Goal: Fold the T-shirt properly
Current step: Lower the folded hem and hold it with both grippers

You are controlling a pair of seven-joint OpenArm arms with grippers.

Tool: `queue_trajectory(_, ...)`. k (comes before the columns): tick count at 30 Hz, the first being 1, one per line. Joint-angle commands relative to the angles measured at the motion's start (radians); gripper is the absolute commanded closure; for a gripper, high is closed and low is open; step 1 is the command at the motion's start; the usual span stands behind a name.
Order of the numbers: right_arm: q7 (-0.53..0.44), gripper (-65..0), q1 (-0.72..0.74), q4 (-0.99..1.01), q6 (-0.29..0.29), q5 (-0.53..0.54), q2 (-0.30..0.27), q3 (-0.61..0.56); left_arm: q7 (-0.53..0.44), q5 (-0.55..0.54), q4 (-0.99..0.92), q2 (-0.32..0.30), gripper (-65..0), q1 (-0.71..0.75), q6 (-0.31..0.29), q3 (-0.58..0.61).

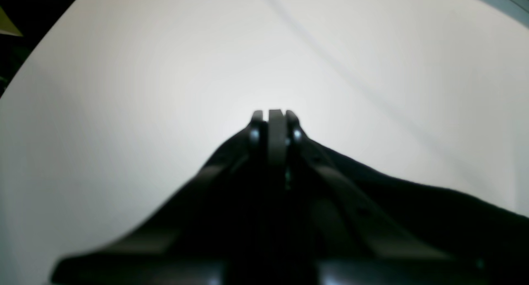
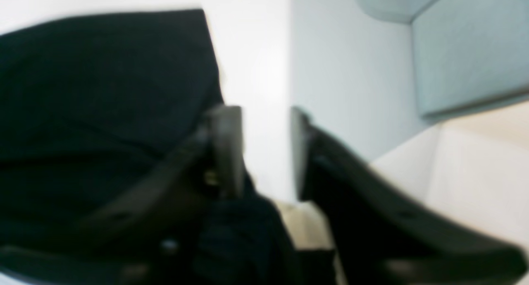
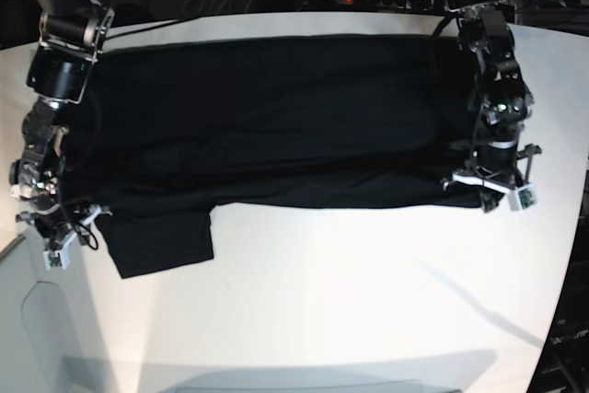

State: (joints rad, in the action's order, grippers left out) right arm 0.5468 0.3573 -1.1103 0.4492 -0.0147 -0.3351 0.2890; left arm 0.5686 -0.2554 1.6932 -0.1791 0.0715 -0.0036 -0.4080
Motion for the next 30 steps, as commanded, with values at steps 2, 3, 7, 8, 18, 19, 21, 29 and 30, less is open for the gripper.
queue_trajectory(2, -0.012, -26.5, 0.046, 0.032, 0.01, 0.009, -0.017, 0.003, -0.028, 0.0, 0.018, -0.01, 0.0, -0.005, 0.0, -0.004)
queue_trajectory(3, -0.017, -26.2, 0.053, 0.063, 0.013, 0.009, -0.019, 0.003, -0.028, 0.0, 0.02, -0.01, 0.0, -0.005, 0.0, -0.004)
queue_trajectory(7, -0.012, -26.0, 0.09, 0.146, 0.115, 0.009, -0.019, 0.011, -0.028, 0.001, 0.021, -0.01, 0.0, 0.0, 0.0, -0.002)
queue_trajectory(8, -0.012, -26.0, 0.095, 0.155, 0.121, 0.009, -0.019, 0.011, -0.028, 0.003, 0.021, -0.01, 0.0, 0.0, 0.0, -0.002)
queue_trajectory(18, -0.02, -26.7, 0.095, 0.164, 0.121, 0.011, -0.017, 0.011, -0.028, 0.005, 0.02, -0.015, 0.0, 0.001, 0.0, -0.002)
queue_trajectory(19, -0.021, -26.7, 0.095, 0.164, 0.122, 0.012, -0.017, 0.011, -0.028, 0.005, 0.02, -0.015, 0.0, 0.001, 0.0, -0.002)
queue_trajectory(21, -0.021, -26.7, 0.095, 0.164, 0.124, 0.012, -0.017, 0.011, -0.028, 0.006, 0.021, -0.013, 0.0, 0.001, 0.0, -0.002)
queue_trajectory(29, -0.024, -33.6, 0.095, 0.164, 0.124, 0.014, -0.015, 0.013, -0.028, 0.008, 0.021, -0.01, 0.0, 0.001, 0.0, -0.002)
queue_trajectory(30, -0.024, -35.5, 0.095, 0.164, 0.124, 0.014, -0.015, 0.013, -0.028, 0.008, 0.021, -0.01, 0.0, 0.001, 0.0, -0.002)
